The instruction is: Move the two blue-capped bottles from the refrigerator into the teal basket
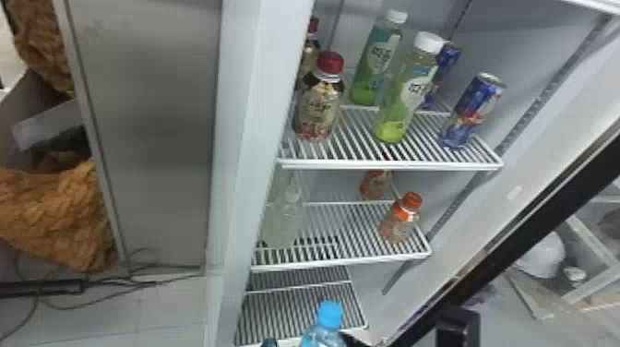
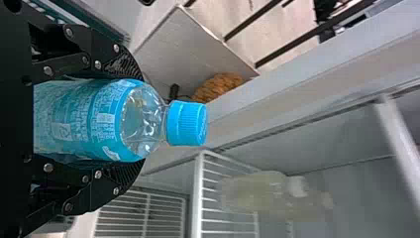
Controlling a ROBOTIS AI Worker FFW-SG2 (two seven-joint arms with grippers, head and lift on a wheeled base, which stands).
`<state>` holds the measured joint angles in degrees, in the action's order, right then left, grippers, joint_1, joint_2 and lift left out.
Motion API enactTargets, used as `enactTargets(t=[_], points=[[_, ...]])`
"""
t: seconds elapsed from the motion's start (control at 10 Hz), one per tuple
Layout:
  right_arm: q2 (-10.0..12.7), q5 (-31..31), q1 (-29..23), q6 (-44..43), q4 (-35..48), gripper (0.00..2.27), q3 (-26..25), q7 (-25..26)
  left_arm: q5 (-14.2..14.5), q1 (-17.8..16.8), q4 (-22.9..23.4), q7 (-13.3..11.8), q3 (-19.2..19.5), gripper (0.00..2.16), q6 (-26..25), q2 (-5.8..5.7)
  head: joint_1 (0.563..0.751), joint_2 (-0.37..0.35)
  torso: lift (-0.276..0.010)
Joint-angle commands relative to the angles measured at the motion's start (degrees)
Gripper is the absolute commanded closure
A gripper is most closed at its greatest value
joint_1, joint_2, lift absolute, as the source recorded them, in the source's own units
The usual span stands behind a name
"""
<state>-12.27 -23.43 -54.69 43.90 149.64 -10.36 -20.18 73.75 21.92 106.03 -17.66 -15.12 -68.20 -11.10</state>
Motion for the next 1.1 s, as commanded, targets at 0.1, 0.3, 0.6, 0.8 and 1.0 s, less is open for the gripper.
enactTargets(t=[0.1,0.3,0.6,0.8,1.0], points=[[-0.74,0.49,2.52,3.21,-3.18,0.62,-0.01,-1.88,0.0,0.02,0.07,0.0,0.0,1.14,0.0,0.02,0.695,-0.35,-0.14],[-0.83,1.19,5.05,4.19,-6.83,0.47,-0.01,-5.05,0.0,0.02,-0.07,0.0,0.0,1.14,0.0,0.11,0.695,-0.35,-0.14],[-0.65,1.81,5.47,0.26,-7.82,0.32,-0.01,-6.19,0.0,0.02,0.07,0.0,0.0,1.14,0.0,0.11,0.695,-0.35,-0.14],[0.23,3.04,5.05,-7.2,-8.1,0.27,-0.27,-6.36,0.0,0.02,0.07,0.0,0.0,1.14,0.0,0.11,0.695,-0.35,-0.14],[1.63,4.88,4.49,-15.21,-8.1,0.19,-0.71,-5.92,0.0,0.02,-0.07,-0.09,0.0,1.14,0.0,0.11,0.695,-0.35,-0.14]])
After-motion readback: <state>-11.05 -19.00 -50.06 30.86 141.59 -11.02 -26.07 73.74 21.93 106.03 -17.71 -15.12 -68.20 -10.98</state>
